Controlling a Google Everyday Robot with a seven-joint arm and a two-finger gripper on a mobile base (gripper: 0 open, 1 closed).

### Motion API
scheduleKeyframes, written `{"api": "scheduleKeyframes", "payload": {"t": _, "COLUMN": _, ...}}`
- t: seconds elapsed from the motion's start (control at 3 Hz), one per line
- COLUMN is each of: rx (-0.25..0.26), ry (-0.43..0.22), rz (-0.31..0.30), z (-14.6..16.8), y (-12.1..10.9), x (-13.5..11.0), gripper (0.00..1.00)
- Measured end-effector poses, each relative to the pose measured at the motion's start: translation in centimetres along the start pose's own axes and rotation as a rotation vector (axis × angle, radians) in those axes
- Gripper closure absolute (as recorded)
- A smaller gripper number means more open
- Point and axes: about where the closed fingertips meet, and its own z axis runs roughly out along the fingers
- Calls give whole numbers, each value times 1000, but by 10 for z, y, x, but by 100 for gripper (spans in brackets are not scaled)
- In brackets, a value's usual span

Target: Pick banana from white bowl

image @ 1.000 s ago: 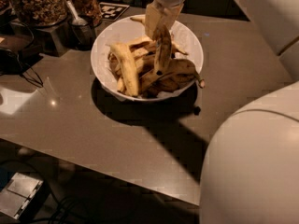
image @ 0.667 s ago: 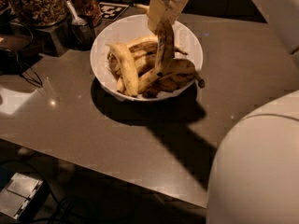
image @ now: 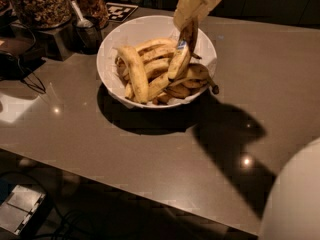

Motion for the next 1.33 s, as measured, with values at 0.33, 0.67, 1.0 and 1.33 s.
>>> {"api": "scheduleKeyframes", "payload": {"t": 0.33, "rx": -63, "ry": -57, "rz": 91, "z": -9, "y": -14, "x": 29, "gripper": 100}}
{"api": "scheduleKeyframes", "payload": {"t": 0.67, "rx": -102, "ry": -90, "rz": 172, "z": -19, "y": -25, "x": 58, "gripper": 100}}
{"api": "scheduleKeyframes", "payload": {"t": 1.0, "rx": -109, "ry": -87, "rz": 178, "z": -22, "y": -23, "x": 57, "gripper": 100}}
{"api": "scheduleKeyframes", "payload": {"t": 1.33, "rx": -120, "ry": -75, "rz": 214, "z": -32, "y": -22, "x": 69, "gripper": 100}}
